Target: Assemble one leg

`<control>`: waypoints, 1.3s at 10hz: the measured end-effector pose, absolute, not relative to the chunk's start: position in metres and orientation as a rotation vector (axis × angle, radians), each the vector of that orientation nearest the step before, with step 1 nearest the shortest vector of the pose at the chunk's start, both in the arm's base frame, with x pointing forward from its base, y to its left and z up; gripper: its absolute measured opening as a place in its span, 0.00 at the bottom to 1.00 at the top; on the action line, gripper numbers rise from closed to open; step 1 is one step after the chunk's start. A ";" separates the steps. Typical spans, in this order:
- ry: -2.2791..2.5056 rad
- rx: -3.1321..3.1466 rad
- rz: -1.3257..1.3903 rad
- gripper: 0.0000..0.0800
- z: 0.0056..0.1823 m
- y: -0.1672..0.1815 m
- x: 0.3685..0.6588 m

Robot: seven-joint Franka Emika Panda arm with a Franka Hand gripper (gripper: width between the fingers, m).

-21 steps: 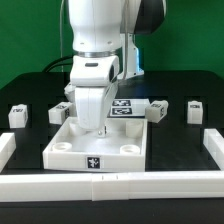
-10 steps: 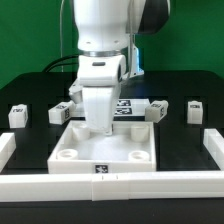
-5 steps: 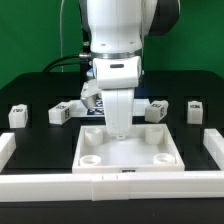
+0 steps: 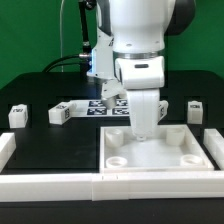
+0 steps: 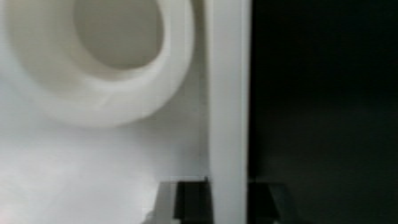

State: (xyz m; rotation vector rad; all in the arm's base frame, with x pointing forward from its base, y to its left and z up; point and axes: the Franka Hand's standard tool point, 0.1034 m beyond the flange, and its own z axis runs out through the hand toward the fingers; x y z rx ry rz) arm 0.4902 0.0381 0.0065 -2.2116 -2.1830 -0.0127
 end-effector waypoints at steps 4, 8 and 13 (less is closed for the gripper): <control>-2.180 -2.217 -0.010 0.07 0.007 0.048 0.492; -2.117 -2.276 -0.007 0.07 0.007 0.061 0.490; -2.114 -2.278 -0.007 0.46 0.006 0.060 0.490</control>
Offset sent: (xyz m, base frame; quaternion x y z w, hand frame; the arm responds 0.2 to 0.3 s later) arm 0.0040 0.0049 0.0054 -0.0113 -0.0356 -0.0211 0.9991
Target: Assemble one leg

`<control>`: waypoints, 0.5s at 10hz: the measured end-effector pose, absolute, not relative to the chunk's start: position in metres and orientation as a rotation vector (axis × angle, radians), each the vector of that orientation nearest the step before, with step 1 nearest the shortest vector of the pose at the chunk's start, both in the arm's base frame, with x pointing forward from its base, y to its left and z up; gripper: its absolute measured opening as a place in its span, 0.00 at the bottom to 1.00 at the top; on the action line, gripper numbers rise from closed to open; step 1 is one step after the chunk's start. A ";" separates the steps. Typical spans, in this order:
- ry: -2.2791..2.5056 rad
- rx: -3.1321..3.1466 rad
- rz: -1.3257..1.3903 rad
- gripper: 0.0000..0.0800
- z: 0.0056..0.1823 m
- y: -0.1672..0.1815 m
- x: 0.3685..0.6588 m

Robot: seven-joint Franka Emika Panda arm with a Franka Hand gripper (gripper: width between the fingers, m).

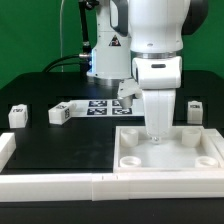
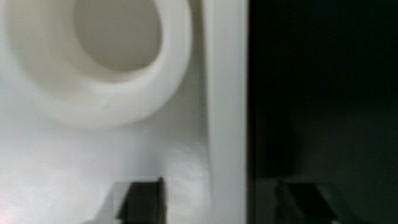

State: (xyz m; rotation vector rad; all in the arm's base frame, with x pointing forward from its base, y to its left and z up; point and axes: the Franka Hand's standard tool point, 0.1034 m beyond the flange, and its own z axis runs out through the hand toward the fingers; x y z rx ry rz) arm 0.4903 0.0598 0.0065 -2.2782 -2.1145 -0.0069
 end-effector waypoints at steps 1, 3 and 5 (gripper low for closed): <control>-2.114 -2.278 -0.007 0.46 0.006 0.060 0.490; -2.114 -2.279 -0.007 0.77 0.006 0.060 0.490; -2.113 -2.279 -0.007 0.80 0.006 0.059 0.490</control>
Offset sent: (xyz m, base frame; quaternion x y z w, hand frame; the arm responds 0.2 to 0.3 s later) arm 0.0000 0.0000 0.0000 0.0000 0.0000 0.0000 1.0000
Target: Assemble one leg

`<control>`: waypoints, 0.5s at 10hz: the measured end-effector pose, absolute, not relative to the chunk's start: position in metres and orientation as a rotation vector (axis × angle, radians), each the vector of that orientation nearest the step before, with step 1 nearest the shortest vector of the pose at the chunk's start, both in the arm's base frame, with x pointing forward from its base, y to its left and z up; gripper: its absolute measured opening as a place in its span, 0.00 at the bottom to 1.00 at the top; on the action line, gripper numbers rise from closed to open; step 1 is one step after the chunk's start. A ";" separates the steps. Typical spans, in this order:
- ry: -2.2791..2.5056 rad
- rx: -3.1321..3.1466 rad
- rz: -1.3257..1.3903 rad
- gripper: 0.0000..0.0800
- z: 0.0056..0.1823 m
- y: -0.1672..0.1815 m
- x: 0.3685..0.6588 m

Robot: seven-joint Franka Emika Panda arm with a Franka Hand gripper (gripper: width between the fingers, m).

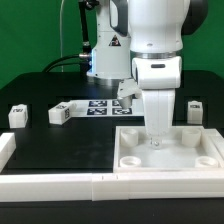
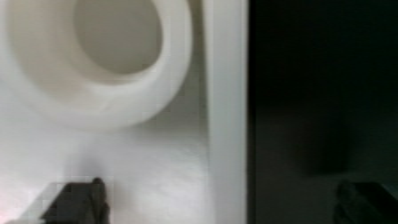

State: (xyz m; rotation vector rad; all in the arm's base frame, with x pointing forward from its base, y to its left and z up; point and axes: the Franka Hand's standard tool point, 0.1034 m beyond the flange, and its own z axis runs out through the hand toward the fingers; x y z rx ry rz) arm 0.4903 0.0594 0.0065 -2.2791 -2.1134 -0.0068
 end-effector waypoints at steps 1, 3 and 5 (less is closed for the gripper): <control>-2.113 -2.279 -0.007 0.81 0.006 0.059 0.490; -2.113 -2.279 -0.007 0.81 0.006 0.059 0.490; -2.052 -2.345 -0.015 0.81 0.014 0.060 0.488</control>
Offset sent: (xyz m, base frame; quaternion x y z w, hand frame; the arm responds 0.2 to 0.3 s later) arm 0.0000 0.0000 0.0000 0.0000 0.0000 0.0000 1.0000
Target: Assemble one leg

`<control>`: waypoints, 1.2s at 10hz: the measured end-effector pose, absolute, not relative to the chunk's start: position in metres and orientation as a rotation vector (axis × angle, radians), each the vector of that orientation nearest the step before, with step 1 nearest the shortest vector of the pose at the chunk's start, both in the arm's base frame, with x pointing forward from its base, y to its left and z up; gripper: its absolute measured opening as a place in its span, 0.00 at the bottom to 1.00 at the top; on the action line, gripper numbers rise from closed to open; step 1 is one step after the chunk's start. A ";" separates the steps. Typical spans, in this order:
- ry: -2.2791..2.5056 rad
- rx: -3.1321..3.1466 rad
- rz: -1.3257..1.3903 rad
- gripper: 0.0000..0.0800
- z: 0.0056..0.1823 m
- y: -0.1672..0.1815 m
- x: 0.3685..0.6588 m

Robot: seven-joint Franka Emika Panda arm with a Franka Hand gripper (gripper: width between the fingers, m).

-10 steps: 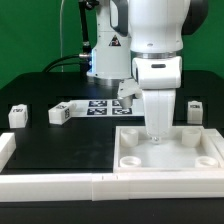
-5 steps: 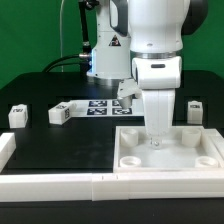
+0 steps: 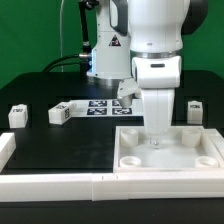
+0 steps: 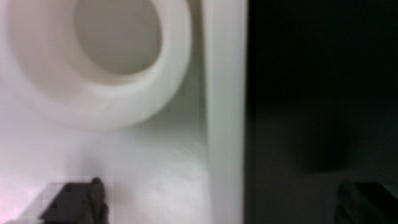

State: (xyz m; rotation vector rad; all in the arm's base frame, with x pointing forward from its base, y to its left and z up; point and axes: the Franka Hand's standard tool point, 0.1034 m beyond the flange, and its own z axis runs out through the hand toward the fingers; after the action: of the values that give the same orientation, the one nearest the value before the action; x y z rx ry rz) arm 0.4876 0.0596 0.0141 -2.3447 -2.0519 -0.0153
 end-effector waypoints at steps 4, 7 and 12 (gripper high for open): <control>-1.870 -2.543 -0.065 0.81 0.059 0.083 0.474; -1.614 -2.697 -0.063 0.81 0.057 0.084 0.472; -0.734 -3.020 -0.086 0.81 0.053 0.092 0.461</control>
Offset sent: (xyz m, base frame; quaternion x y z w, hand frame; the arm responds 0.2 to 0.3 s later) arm -0.0146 0.0203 0.0459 -0.0357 -0.0035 0.0527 0.9980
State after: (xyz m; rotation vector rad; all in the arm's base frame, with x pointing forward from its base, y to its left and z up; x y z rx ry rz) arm 0.4605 0.0923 0.0527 -3.0195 -0.7335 -0.0865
